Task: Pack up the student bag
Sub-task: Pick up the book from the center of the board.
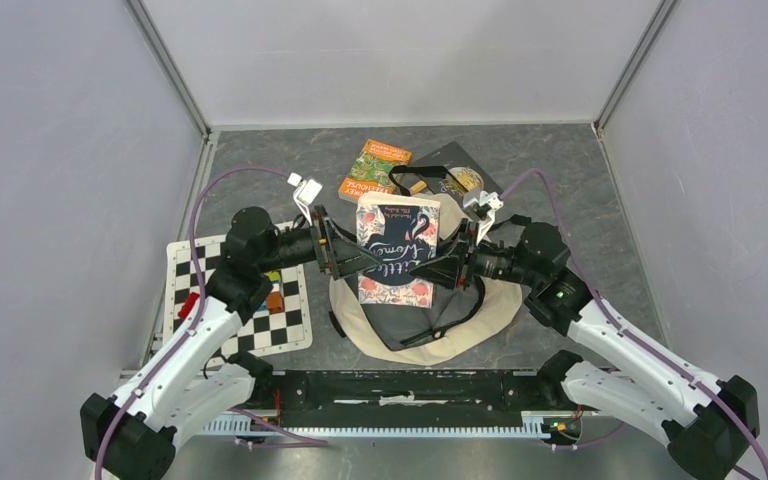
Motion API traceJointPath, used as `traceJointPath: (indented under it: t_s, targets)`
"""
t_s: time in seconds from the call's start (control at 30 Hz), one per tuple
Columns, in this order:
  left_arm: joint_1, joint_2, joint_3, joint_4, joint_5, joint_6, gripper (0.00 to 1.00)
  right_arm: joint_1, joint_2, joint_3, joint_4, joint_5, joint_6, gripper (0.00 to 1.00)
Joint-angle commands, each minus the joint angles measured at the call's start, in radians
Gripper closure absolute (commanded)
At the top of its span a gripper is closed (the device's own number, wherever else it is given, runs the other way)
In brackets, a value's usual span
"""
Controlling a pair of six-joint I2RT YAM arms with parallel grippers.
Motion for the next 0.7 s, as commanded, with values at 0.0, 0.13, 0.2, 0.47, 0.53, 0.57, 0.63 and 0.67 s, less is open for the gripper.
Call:
traceJointPath:
  t_s: [0.0, 0.13, 0.2, 0.47, 0.53, 0.57, 0.63, 0.67]
  targets:
    - [-0.005, -0.033, -0.016, 0.155, 0.104, -0.064, 0.00, 0.003, 0.007, 0.067, 0.140, -0.089, -0.010, 1.00]
    - [-0.005, -0.025, -0.042, 0.188, 0.117, -0.097, 0.00, 0.012, 0.021, 0.061, 0.191, -0.118, 0.014, 1.00]
    - [-0.006, -0.017, -0.051, 0.197, 0.121, -0.108, 0.01, 0.020, 0.024, 0.067, 0.192, -0.126, 0.006, 1.00]
    - [-0.008, -0.038, -0.085, 0.313, 0.111, -0.187, 0.45, 0.045, 0.038, 0.085, 0.068, -0.082, -0.076, 1.00]
    - [-0.008, -0.048, -0.092, 0.311, 0.110, -0.190, 0.63, 0.045, 0.040, 0.093, 0.015, -0.043, -0.107, 0.99]
    - [-0.008, -0.052, -0.094, 0.303, 0.108, -0.189, 0.73, 0.045, 0.040, 0.096, -0.010, -0.013, -0.124, 0.94]
    - [-0.008, -0.063, -0.099, 0.273, 0.103, -0.179, 0.88, 0.044, 0.037, 0.109, -0.080, 0.067, -0.156, 0.86]
    - [-0.008, -0.070, -0.101, 0.253, 0.098, -0.173, 0.96, 0.045, 0.034, 0.118, -0.122, 0.110, -0.174, 0.83]
